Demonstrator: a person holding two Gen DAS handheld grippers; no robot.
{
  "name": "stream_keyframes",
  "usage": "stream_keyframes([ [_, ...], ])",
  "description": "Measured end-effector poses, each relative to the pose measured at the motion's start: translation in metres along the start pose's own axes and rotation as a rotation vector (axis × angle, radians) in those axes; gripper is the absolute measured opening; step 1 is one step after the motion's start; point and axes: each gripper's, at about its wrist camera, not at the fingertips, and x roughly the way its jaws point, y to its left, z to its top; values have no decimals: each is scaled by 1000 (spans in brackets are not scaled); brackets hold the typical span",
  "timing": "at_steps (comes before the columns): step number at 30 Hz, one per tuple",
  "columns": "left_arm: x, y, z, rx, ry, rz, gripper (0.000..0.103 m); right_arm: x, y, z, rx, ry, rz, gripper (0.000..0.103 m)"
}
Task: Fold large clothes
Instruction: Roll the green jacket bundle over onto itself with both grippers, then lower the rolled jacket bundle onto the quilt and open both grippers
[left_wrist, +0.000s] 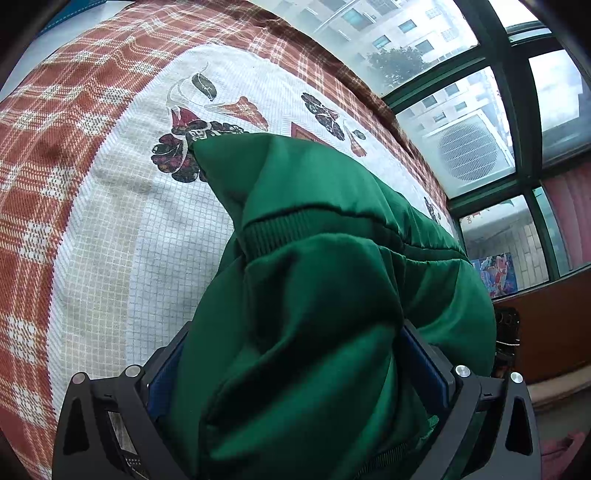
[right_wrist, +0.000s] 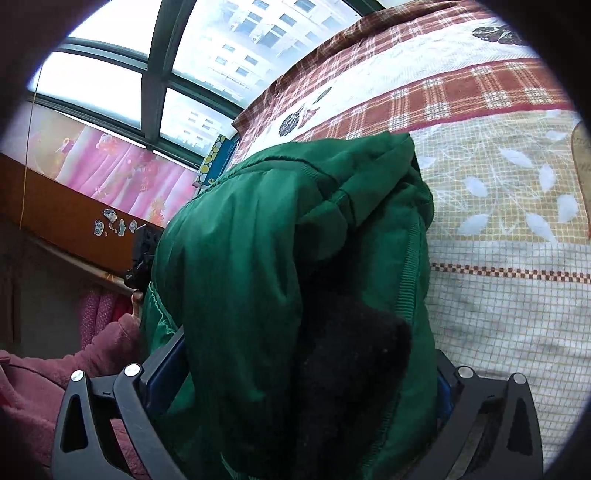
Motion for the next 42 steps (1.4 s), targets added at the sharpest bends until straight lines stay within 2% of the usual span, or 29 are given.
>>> stream_keyframes([
  [6, -2, 0, -4, -11, 12, 0, 103, 7, 4, 1, 16, 66, -64, 103],
  [11, -5, -3, -7, -19, 18, -10, 103, 10, 12, -3, 8, 81, -102, 103],
  [14, -10, -8, -12, 24, 25, -20, 103, 9, 20, -6, -26, 76, -120, 101],
  [18, -9, -3, -10, 17, 32, -32, 102, 13, 13, -3, 5, 71, -124, 99],
  [19, -11, -4, -10, 18, 29, -27, 99, 13, 14, -3, 8, 67, -135, 98],
  [24, -29, -10, -11, 12, 26, -20, 74, 2, 41, -6, -63, 36, -210, 73],
  [26, -37, -16, -14, 23, 19, 5, 65, -3, 52, -9, -87, 18, -235, 68],
  [29, -53, -36, -17, 64, -1, 68, 55, -13, 65, -12, -101, -16, -263, 59],
  [33, -79, -74, -30, 153, -59, 131, 53, -29, 88, -21, -137, -66, -307, 53],
  [38, -103, -121, -38, 202, -115, 134, 52, -51, 111, -27, -168, -129, -355, 52],
  [42, -104, -171, -28, 265, -124, 121, 52, -77, 119, -18, -170, -174, -407, 51],
])
